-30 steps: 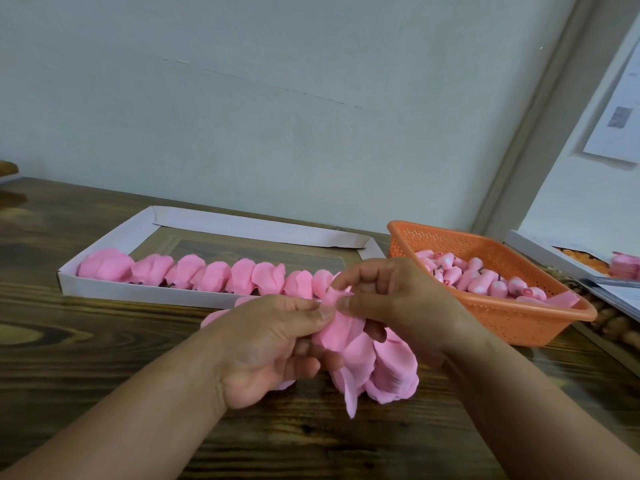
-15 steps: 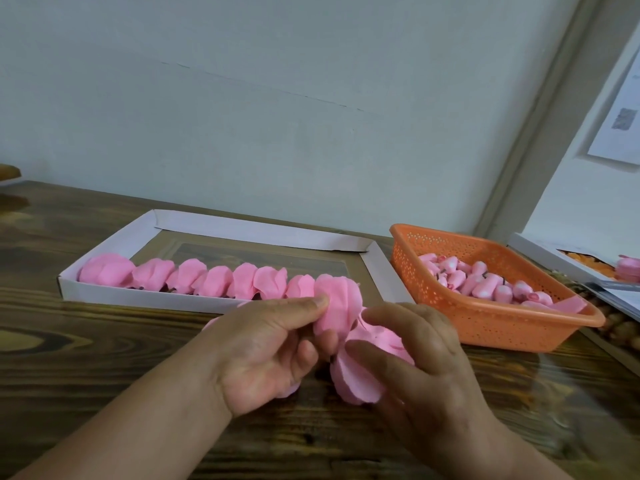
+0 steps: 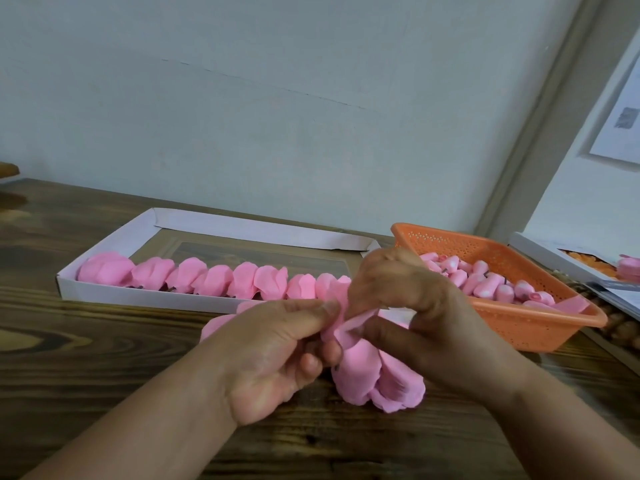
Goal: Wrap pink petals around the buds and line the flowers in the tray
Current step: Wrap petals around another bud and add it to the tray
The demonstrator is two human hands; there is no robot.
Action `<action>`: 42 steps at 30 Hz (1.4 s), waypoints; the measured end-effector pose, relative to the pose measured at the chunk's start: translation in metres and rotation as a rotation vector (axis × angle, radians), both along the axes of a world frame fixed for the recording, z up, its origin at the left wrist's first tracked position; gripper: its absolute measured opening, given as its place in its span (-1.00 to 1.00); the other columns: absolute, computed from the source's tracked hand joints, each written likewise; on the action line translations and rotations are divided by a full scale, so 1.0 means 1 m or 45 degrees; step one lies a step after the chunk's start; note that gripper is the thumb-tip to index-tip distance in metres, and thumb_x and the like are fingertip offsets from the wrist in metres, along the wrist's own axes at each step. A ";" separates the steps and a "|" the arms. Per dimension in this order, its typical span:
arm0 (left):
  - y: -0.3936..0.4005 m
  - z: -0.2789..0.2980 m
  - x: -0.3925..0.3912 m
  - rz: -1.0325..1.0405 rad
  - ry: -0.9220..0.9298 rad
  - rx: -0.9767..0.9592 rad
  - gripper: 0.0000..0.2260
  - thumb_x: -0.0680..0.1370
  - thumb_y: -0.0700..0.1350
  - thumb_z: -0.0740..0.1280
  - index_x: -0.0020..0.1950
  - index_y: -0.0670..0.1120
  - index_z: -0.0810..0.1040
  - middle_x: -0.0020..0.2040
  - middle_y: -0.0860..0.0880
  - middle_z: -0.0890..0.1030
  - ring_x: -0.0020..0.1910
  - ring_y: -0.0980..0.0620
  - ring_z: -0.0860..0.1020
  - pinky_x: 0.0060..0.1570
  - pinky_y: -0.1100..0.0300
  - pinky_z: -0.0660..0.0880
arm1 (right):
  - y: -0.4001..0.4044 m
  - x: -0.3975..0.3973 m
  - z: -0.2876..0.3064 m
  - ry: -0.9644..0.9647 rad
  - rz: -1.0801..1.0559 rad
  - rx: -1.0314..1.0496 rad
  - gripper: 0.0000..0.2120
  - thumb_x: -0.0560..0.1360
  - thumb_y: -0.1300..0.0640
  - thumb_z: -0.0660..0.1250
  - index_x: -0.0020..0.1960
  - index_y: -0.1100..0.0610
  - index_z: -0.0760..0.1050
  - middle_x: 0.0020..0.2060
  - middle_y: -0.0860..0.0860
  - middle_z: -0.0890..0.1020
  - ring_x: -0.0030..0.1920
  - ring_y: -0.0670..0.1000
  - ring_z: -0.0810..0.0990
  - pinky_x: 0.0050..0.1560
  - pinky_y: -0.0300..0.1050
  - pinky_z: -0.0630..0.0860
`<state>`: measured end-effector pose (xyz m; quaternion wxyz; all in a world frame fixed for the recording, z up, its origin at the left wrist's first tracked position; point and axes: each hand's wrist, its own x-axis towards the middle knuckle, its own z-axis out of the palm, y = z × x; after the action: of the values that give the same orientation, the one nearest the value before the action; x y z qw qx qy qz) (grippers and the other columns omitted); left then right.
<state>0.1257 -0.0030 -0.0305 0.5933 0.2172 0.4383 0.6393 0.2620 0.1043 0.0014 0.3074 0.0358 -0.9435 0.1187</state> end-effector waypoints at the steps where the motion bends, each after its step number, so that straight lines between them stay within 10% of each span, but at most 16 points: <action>1: 0.001 -0.001 0.001 0.004 0.023 0.007 -0.86 0.51 -0.22 0.34 -0.20 -0.23 0.64 -0.42 -0.11 0.51 -0.56 0.12 0.45 -0.68 0.39 0.29 | 0.000 -0.002 -0.002 0.026 -0.032 -0.045 -0.80 0.41 0.22 0.41 -0.14 -0.09 0.55 -0.28 -0.07 0.57 -0.13 -0.03 0.49 0.04 -0.13 0.38; 28: -0.002 -0.004 0.006 -0.026 0.212 0.323 -0.83 0.38 -0.11 0.34 -0.22 -0.11 0.73 -0.37 -0.03 0.62 -0.44 0.12 0.56 -0.48 0.35 0.46 | -0.012 -0.010 -0.025 0.289 -0.386 -0.413 -0.89 0.37 0.09 0.38 -0.27 -0.03 0.46 -0.33 -0.16 0.49 -0.16 -0.15 0.47 -0.12 -0.41 0.35; 42: -0.006 -0.002 0.006 -0.028 0.186 0.308 -0.86 0.31 -0.11 0.36 -0.36 -0.14 0.66 -0.46 -0.10 0.52 -0.52 0.10 0.52 -0.57 0.34 0.43 | 0.000 0.012 -0.043 0.301 0.088 -1.091 -0.81 0.33 0.09 0.50 -0.09 0.12 0.65 -0.01 0.13 0.61 0.10 0.16 0.56 0.13 0.16 0.46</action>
<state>0.1318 -0.0094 -0.0323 0.5362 0.3380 0.3976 0.6635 0.2741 0.1044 -0.0412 0.3961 -0.0500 -0.7658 0.5041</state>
